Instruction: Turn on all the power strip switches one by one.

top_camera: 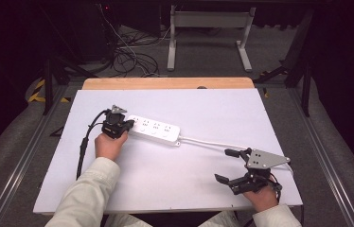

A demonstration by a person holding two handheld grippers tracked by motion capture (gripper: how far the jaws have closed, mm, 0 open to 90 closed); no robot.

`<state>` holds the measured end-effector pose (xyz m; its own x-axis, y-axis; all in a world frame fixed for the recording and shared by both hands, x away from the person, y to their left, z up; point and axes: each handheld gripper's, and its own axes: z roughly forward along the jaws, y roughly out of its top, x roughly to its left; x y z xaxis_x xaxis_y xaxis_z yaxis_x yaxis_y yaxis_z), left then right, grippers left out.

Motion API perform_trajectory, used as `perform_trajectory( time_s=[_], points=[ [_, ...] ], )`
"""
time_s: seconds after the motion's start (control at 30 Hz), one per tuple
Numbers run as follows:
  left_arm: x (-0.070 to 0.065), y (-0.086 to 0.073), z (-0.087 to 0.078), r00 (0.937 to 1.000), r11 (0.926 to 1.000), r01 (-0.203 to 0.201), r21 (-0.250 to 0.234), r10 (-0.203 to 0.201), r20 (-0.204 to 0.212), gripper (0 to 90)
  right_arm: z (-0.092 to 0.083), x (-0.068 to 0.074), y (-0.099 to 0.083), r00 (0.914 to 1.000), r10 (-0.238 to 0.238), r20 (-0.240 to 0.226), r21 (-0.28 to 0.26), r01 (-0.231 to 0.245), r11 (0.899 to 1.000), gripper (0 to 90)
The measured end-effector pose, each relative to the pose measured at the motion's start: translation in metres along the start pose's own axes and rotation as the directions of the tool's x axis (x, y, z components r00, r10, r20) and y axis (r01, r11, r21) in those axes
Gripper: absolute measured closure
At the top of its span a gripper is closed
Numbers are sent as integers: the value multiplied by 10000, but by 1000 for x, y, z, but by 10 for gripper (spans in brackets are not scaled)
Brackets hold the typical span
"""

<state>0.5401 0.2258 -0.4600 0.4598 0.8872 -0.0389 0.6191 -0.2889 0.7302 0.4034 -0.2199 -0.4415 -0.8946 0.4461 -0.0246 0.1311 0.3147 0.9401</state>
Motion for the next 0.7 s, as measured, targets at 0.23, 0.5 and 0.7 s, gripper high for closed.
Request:
perform_trajectory(
  time_s=[0.23, 0.5, 0.7],
  points=[
    [-1, 1, 1, 9997, 9996, 261, 70, -261, 15, 900, 0, 1, 0, 10000, -18, -6, 22, 18, 10000, 109],
    [-7, 0, 3, 10000, 10000, 65, -16, -65, -61, 900, 0, 1, 0, 10000, -36, 6, 38, 36, 10000, 110],
    [-12, -1, 4, 9981, 9996, -283, -48, 280, -558, 900, 0, 1, 0, 10000, -26, 3, 27, 26, 10000, 110]
  ],
)
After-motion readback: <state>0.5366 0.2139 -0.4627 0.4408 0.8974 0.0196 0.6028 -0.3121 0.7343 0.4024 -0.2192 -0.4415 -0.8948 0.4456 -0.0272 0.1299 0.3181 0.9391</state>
